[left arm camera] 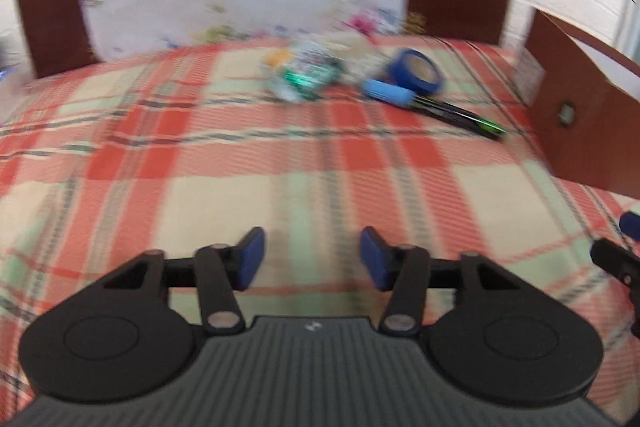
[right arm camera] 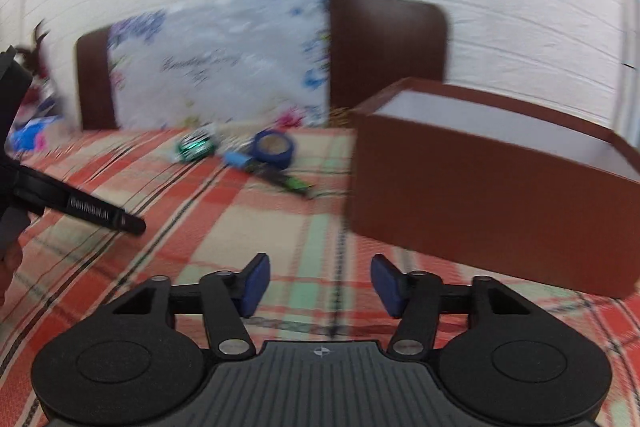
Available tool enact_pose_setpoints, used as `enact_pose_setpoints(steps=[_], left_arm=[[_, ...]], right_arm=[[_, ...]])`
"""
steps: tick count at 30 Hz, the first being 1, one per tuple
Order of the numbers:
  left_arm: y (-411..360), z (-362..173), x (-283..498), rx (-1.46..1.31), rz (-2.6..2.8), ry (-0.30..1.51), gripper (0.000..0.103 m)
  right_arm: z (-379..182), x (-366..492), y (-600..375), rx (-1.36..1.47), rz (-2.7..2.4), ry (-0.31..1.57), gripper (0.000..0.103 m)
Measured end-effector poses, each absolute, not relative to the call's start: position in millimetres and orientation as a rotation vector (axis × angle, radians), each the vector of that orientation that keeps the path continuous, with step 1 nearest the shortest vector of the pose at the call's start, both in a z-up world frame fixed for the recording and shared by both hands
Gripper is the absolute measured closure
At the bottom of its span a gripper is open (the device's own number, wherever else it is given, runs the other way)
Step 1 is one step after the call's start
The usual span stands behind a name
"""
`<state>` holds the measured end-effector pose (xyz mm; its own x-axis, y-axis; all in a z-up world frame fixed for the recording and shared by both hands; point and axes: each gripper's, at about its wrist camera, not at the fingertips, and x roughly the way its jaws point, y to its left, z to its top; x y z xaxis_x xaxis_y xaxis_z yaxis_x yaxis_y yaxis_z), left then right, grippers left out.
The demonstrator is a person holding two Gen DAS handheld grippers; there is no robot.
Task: Organize objects
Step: 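Move the right gripper to the snack packet and grasp it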
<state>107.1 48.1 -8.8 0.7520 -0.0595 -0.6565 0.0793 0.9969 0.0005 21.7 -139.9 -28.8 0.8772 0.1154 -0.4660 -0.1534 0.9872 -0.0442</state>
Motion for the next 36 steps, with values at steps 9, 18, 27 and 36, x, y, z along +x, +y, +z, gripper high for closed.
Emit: enact_pose_setpoints(steps=[9,18,27,36], left_arm=[[126.1,-21.8,113.6,-0.095,0.005,0.604,0.020],[146.9,-24.8,103.8,-0.249,0.042,0.538,0.020],[151.3,-25.5,106.0,-0.309,0.003,0.521,0.015],[150.3,-25.6,108.0,-0.298,0.000,0.527,0.014]], right_arm=[[4.0,117.5,-66.5,-0.111,0.284,0.476,0.058],[-1.0,198.2,8.0,-0.266,0.323,0.425,0.039],[-26.4,238.9,24.2,-0.337,0.282,0.463,0.054],[-30.8,138.2,-15.8,-0.270,0.376,0.516,0.053]])
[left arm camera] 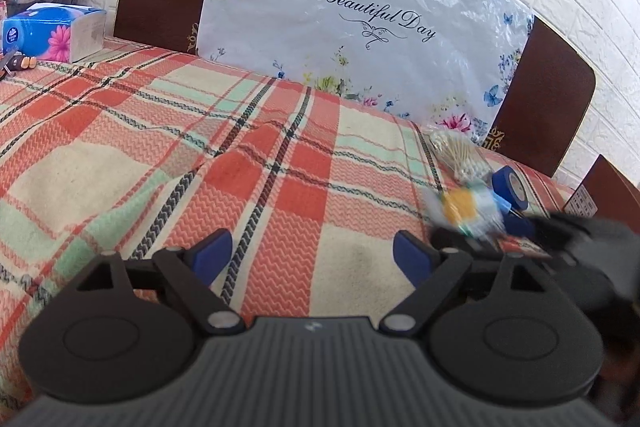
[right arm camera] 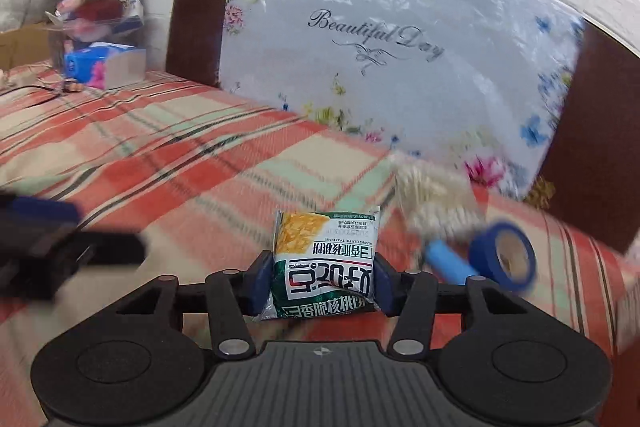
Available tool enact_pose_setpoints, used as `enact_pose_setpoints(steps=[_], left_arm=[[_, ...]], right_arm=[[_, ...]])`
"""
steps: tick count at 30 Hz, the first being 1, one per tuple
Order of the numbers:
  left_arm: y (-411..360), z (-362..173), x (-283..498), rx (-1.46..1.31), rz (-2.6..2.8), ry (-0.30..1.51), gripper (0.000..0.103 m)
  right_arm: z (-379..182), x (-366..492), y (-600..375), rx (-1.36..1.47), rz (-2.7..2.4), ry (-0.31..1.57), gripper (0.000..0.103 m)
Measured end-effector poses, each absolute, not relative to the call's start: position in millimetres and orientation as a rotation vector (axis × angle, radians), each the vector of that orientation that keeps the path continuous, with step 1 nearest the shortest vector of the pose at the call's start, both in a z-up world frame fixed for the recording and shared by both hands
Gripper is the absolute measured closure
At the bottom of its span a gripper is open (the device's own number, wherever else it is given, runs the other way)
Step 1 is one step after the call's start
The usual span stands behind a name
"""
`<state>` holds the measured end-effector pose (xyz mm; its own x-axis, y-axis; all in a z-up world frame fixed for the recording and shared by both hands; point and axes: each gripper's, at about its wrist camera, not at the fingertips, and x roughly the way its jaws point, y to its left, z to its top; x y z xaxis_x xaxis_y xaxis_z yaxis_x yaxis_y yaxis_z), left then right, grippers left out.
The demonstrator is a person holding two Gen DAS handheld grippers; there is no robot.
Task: Organize objects
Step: 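Move the right gripper to the snack packet and grasp it, then carry the snack packet with the right gripper into the brown box, release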
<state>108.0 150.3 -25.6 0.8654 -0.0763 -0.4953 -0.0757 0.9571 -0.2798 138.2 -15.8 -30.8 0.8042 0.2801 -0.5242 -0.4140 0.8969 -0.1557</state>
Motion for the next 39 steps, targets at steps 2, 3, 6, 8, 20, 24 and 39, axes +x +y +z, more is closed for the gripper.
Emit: enact_pose_setpoints(steps=[2,3,6,8,20,24,39], left_arm=[[149.3,-25.7,108.6,-0.288,0.000,0.530,0.013],[148.4,-25.6,108.8,-0.282,0.000,0.532,0.013],[145.5,-25.5,109.4,-0.262,0.002,0.540,0.012],[142.9,-25.3,109.9,-0.242,0.003,0.547,0.011],[99.9,-20.9,106.7,-0.017,0.018,0.661,0.007],[69.3,-6.8,87.4,-0.077,-0.133,0.708,0.016],[-73.8,16.8,67.5,-0.086,-0.591,0.881,0.016]], right_arm=[[-31.4,114.1,-38.9,-0.225,0.342,0.542,0.054],[-31.6,102.7,-52.3,-0.197,0.315,0.556,0.054],[-33.0,70.3,-91.5,-0.116,0.201,0.588,0.054],[-32.7,50.5,-116.4,-0.069,0.129,0.602,0.054],[-37.5,-14.2,-154.8,-0.036,0.024,0.597,0.035],[-38.0,-17.1,-154.6,-0.041,0.024,0.590,0.034],[-37.7,-32.6,-161.6,0.008,0.036,0.577,0.028]])
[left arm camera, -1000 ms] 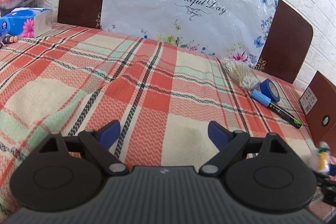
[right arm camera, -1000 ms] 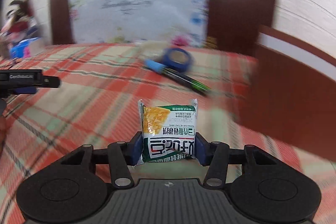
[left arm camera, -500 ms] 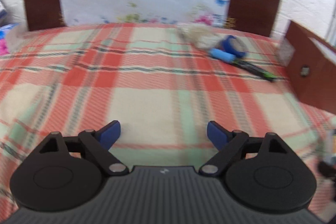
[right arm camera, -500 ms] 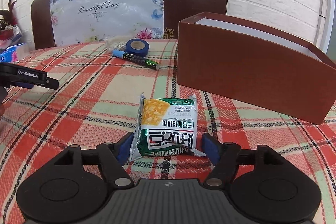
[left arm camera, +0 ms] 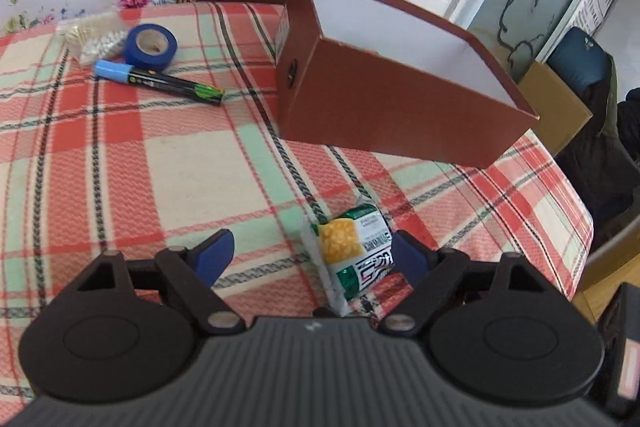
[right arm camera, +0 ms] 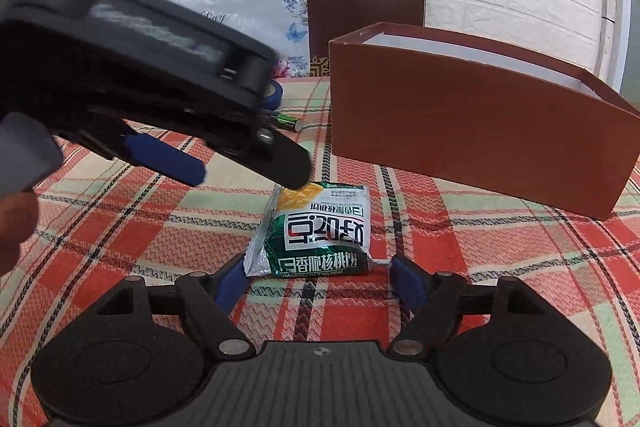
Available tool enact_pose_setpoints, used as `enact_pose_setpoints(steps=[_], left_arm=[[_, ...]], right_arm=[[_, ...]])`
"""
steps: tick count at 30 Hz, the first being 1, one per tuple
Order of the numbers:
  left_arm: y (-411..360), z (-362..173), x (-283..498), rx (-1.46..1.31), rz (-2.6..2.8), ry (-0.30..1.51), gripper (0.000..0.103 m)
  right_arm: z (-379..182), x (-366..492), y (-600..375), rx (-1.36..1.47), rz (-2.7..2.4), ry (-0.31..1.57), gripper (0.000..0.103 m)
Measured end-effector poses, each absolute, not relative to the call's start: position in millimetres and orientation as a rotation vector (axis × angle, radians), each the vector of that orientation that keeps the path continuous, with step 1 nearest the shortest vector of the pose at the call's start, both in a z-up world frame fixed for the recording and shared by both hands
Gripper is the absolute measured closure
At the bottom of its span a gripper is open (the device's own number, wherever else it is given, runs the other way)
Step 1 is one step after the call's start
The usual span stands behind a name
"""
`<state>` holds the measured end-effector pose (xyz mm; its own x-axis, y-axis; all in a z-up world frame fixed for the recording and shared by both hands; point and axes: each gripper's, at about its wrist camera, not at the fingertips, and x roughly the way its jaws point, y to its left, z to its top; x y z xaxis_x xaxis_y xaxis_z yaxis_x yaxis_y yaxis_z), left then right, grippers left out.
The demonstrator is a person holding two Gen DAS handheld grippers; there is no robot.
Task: Organize objects
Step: 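Carry the snack packet with the right gripper into the brown box, release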
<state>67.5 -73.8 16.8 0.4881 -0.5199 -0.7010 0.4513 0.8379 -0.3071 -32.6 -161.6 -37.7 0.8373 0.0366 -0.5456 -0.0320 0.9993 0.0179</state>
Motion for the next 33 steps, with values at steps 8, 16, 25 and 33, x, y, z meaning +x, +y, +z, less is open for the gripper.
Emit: enact_pose_setpoints(steps=[8,16,25,33], left_arm=[[-91.9,0.8,73.9,-0.131,-0.644,0.985,0.017],[-91.6,-3.5,86.5,-0.166,-0.630,0.975,0.025],[-88.8,-1.1,89.4,-0.167,-0.627,0.986,0.030],[-91.6,-3.2,95.8,-0.159,-0.628,0.982,0.042]], right_arm=[[-41.2,-22.6,-157.4,-0.020,0.055,0.601,0.016],[-38.9,-1.6,-156.1,-0.060,0.061,0.617,0.020],[-40.6,-3.4,-159.2,-0.036,0.064,0.610,0.019],[-41.7,-5.3,-157.8,-0.027,0.068,0.614,0.020]])
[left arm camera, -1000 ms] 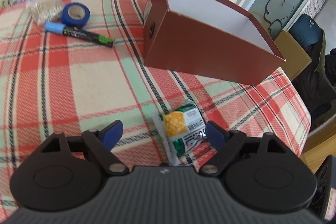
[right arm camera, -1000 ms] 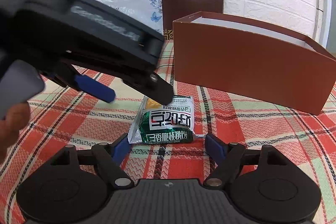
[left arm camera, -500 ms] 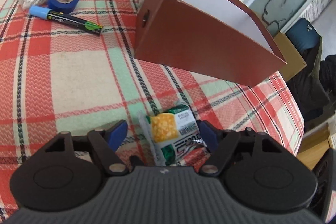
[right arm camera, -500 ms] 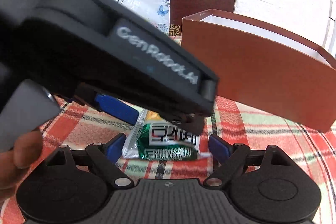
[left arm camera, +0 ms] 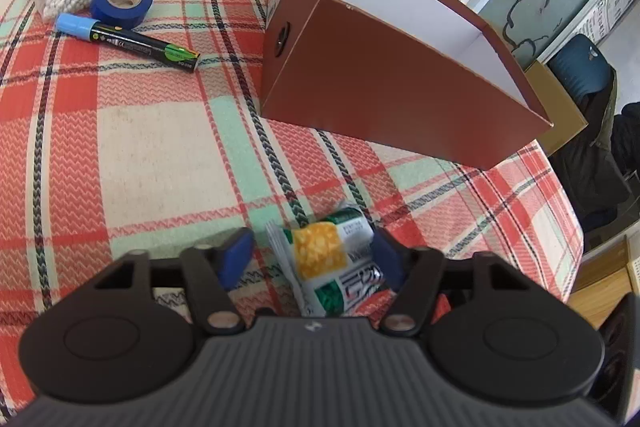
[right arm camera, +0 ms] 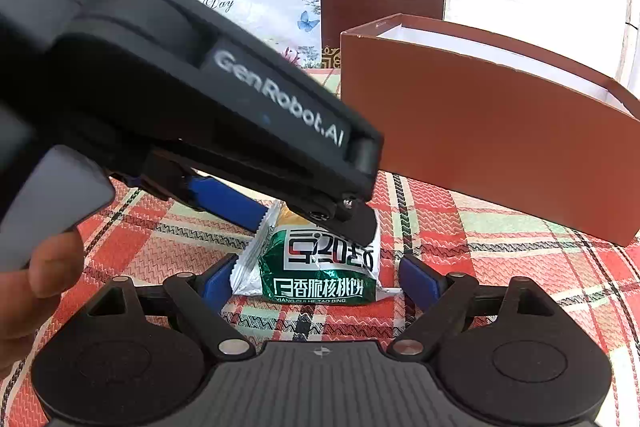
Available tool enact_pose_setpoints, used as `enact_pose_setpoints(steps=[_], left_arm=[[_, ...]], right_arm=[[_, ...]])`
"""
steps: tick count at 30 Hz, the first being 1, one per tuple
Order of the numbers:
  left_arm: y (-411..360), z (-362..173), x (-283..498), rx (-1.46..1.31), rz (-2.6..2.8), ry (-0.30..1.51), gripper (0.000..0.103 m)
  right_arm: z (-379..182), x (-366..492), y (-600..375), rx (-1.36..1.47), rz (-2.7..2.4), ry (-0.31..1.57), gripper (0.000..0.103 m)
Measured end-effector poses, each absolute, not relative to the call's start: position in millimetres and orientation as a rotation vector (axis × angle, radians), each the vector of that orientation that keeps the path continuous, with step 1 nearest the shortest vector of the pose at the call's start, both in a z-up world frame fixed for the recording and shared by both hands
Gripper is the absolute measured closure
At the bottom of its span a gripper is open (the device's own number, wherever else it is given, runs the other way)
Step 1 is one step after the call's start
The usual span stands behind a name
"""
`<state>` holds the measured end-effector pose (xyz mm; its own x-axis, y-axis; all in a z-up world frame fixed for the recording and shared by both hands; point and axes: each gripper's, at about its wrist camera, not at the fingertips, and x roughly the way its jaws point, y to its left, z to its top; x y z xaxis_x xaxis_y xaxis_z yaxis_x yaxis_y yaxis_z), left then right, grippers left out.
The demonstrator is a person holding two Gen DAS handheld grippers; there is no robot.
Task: Organize objects
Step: 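Carry the snack packet with the right gripper into the brown box, release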
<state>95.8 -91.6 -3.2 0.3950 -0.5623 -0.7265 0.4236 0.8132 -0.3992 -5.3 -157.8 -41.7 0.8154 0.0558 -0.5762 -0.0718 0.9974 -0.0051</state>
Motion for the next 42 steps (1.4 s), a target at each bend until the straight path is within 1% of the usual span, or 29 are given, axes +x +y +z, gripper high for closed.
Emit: enact_pose_setpoints(steps=[2,7,8,9,10,11,13,16,20,24,25,26,27,28,29,30,31,32,35,41,42], left_arm=[[-92.6,-2.9,94.7,-0.162,-0.640,0.989,0.047],[-95.9,-1.9,84.4,-0.162,-0.648,1.006,0.048],[-96.6,-2.1,81.7,-0.167,-0.652,1.007,0.050],[-97.9,-2.5,78.9,-0.170,-0.660,1.007,0.054],[-100.2,-3.1,76.2,-0.164,-0.661,1.005,0.057],[-102.7,-2.7,73.8,-0.147,-0.651,0.991,0.059],[-104.8,0.9,73.1,-0.131,-0.645,0.975,0.060],[-106.8,20.0,71.6,-0.149,-0.662,0.935,0.060],[-123.1,63.5,70.1,-0.114,-0.706,0.785,0.060],[-151.3,94.1,90.8,-0.077,-0.724,0.697,0.060],[-160.1,99.7,98.5,-0.068,-0.729,0.683,0.059],[-169.5,104.1,106.8,-0.058,-0.732,0.670,0.055],[-178.8,106.6,116.3,-0.045,-0.720,0.660,0.043],[-187.1,107.2,124.7,-0.025,-0.686,0.642,0.037],[-192.9,106.3,130.7,0.006,-0.635,0.613,0.033],[-197.4,104.0,136.3,0.042,-0.584,0.595,0.033],[-198.4,101.0,141.8,0.064,-0.547,0.600,0.033],[-196.5,97.2,145.9,0.059,-0.533,0.616,0.033],[-188.9,86.6,149.8,0.064,-0.513,0.644,0.033],[-186.8,75.5,141.7,0.121,-0.464,0.680,0.033],[-185.7,75.5,140.0,0.124,-0.461,0.681,0.032]], right_arm=[[-41.9,-8.9,-157.7,-0.025,0.063,0.612,0.021],[-40.2,-25.0,-166.1,-0.011,0.070,0.601,0.022],[-40.6,-26.0,-167.3,-0.006,0.079,0.600,0.022],[-41.3,-26.4,-168.0,-0.001,0.090,0.598,0.033],[-39.9,-27.8,-168.8,-0.003,0.088,0.590,0.036],[-39.6,-28.9,-169.6,-0.002,0.083,0.584,0.045],[-35.9,-33.6,-171.1,0.033,0.087,0.564,0.049],[-20.8,-44.1,-175.6,0.005,0.060,0.458,0.049],[7.9,-47.1,-188.4,-0.031,0.005,0.289,0.049],[29.8,-25.6,-211.8,-0.046,-0.038,0.210,0.048],[33.7,-17.9,-219.0,-0.044,-0.051,0.197,0.048],[36.2,-8.1,-226.2,-0.043,-0.064,0.191,0.047],[36.1,4.0,-232.8,-0.051,-0.083,0.194,0.041],[33.4,17.5,-238.9,-0.066,-0.121,0.215,0.028],[29.4,29.6,-245.0,-0.077,-0.168,0.252,0.025],[26.2,36.6,-251.8,-0.069,-0.191,0.285,0.027],[24.3,36.2,-259.5,-0.033,-0.186,0.291,0.032],[23.1,31.1,-266.0,0.010,-0.176,0.280,0.033],[18.4,16.7,-271.1,0.041,-0.191,0.253,0.029],[18.3,-0.2,-265.5,0.054,-0.213,0.242,0.028],[18.7,18.0,-274.7,0.052,-0.213,0.243,0.028]])
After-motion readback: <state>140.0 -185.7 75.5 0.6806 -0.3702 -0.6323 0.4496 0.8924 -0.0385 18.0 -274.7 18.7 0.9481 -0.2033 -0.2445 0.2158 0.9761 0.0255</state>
